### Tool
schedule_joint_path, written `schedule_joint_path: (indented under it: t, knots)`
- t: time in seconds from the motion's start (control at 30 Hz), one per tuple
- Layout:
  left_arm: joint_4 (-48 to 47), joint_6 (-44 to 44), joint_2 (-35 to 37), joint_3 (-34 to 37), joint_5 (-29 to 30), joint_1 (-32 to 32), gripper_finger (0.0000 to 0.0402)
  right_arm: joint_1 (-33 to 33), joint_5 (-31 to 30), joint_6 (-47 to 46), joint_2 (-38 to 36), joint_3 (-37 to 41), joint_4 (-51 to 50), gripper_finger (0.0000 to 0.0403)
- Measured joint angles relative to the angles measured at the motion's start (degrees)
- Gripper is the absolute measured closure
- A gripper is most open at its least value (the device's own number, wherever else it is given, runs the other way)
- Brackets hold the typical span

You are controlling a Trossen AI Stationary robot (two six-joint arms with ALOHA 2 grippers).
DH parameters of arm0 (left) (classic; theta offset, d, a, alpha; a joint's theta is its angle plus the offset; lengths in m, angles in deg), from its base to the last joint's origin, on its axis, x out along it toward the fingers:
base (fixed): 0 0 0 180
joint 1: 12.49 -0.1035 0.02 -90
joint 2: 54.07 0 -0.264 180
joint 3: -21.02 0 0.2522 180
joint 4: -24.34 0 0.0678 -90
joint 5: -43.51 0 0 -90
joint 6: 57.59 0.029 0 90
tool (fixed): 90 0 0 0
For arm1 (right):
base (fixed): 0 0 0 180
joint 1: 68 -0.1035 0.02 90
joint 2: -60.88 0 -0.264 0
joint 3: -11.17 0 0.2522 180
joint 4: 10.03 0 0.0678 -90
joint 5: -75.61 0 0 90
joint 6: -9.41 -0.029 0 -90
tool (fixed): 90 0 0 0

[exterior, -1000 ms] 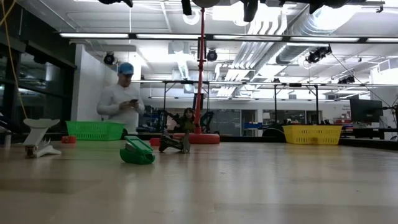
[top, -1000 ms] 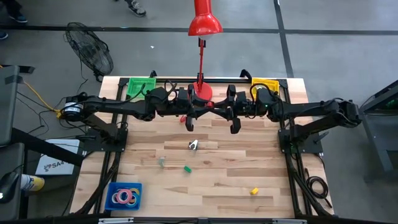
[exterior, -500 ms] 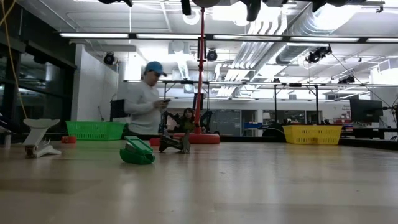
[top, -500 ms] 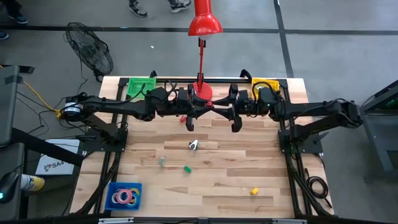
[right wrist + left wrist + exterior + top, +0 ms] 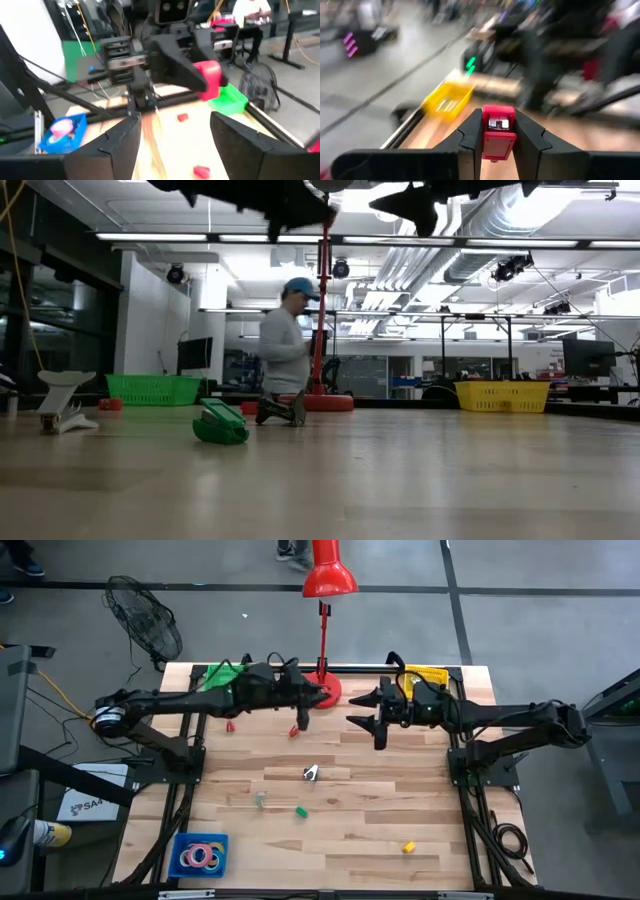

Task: Pick and place Stapler, Stapler remover, tape
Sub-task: Put the bottom right red stapler into the green basket

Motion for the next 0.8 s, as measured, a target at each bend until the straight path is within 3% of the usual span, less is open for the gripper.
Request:
schedule_joint_path:
  t: [0.37, 0.8]
  knots:
    - [-38.51, 0.06, 3.55, 0.02, 17.86, -11.54, 0.0332, -0.02, -5.09, -0.83, -0.17, 0.00, -5.70, 0.0171]
    - [-54.67, 1.15, 1.52, 0.00, 17.60, -32.27, 0.0332, -0.02, -13.65, -2.34, -0.17, 0.00, -7.03, 0.0171]
